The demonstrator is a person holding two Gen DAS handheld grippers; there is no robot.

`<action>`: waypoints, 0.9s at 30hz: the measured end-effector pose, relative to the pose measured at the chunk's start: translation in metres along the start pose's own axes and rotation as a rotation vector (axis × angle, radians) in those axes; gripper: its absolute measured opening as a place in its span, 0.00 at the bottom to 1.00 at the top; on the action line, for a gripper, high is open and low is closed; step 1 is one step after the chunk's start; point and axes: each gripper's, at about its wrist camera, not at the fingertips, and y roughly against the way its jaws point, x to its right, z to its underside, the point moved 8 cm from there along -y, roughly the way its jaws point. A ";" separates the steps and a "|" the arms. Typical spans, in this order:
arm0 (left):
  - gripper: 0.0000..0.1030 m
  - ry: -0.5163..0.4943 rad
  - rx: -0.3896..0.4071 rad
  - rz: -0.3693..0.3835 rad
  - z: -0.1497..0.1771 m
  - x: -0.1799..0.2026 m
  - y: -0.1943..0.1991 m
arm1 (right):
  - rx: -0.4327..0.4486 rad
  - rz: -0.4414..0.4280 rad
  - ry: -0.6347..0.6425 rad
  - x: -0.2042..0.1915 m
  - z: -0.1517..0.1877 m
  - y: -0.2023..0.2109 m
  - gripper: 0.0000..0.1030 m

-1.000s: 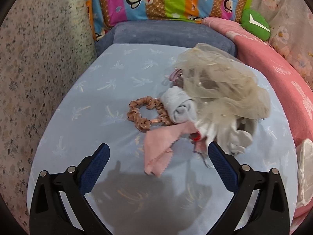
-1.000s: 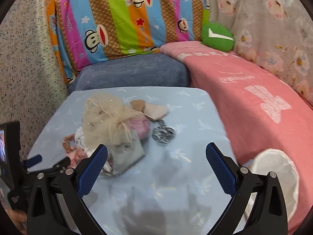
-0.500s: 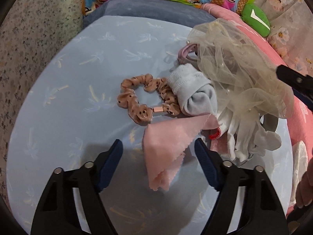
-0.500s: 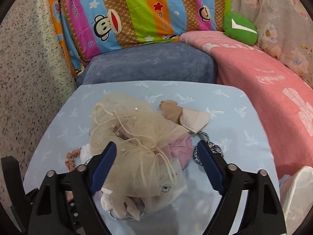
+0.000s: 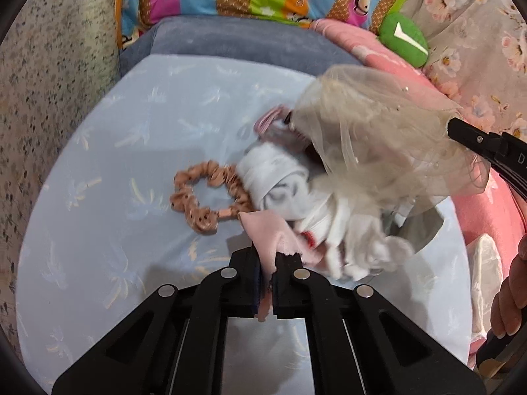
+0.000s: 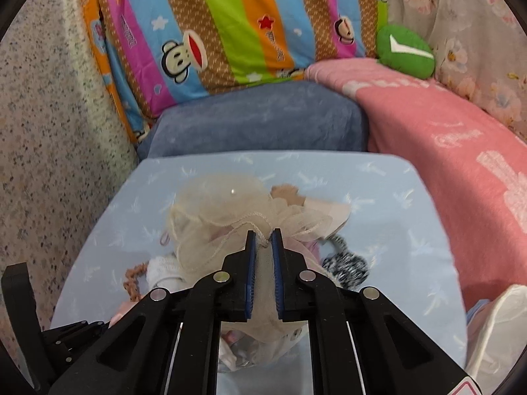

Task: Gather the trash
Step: 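Carry the tulle bag and pink cloth to the white bin and release both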

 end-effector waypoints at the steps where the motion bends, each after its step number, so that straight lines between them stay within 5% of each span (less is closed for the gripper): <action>1: 0.04 -0.008 0.017 0.005 -0.004 0.005 0.007 | 0.020 0.003 -0.006 0.004 -0.006 0.010 0.08; 12: 0.04 -0.138 0.143 0.083 -0.028 0.082 0.061 | 0.171 0.067 -0.068 0.071 -0.032 0.113 0.08; 27: 0.04 -0.362 0.163 0.250 0.009 0.230 0.087 | 0.220 0.192 -0.219 0.214 0.019 0.208 0.08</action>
